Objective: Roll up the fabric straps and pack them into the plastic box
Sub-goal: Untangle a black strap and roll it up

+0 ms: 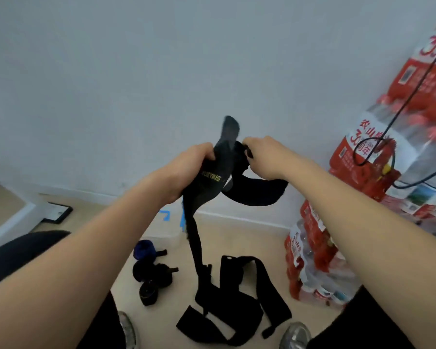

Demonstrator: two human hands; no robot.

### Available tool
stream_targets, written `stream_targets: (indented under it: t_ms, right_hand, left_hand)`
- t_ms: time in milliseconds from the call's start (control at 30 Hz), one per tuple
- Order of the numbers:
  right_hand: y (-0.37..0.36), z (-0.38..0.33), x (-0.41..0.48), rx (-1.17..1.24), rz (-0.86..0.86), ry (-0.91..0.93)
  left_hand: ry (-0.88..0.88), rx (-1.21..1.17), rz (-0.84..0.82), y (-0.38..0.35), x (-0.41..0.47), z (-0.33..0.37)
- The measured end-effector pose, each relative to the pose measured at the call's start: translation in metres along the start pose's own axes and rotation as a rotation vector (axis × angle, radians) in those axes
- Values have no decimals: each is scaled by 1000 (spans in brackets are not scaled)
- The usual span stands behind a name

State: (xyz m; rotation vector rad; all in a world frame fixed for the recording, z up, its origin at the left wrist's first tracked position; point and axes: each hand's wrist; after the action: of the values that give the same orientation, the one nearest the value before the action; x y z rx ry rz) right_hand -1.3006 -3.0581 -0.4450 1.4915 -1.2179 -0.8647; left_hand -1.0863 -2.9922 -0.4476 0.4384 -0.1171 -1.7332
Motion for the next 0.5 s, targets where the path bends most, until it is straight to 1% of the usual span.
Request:
stream_targets:
  t_ms: [67,133,200,233,267,333,433,500]
  right_hand:
    - [10,-3,5,-60,28,-11]
    - [14,-7,10,-127,160,-42]
    - [11,-8,16,-125,289,-99]
    - [7,-8,19,-62,310,-135]
    - [4,-7,23,51,303,-171]
    - [5,-5,30,330,254,-212]
    - [13,-9,40,675,208,-190]
    - [15,-12,48,786,230,-168]
  left_hand:
    - [-72,126,77,9,12,16]
    - [-168,222,114,16,28,25]
    - [-243,280,179,18,45,25]
    - [-266,290,239,17,52,22]
    - [-284,289,309,15,60,18]
    - [-293,270,436,11,73,8]
    - [-257,212,492,13,94,5]
    - [-250,148,503,18,107,8]
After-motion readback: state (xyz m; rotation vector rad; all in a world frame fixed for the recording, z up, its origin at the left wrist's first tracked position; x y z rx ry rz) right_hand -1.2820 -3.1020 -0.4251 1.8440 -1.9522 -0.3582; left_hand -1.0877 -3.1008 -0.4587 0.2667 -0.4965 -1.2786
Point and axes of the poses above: each hand's wrist, its own x-axis towards the middle knuckle, its own y-axis out of the back of the hand, z = x × y, and after that the axes turned 8 degrees about x, right-handed
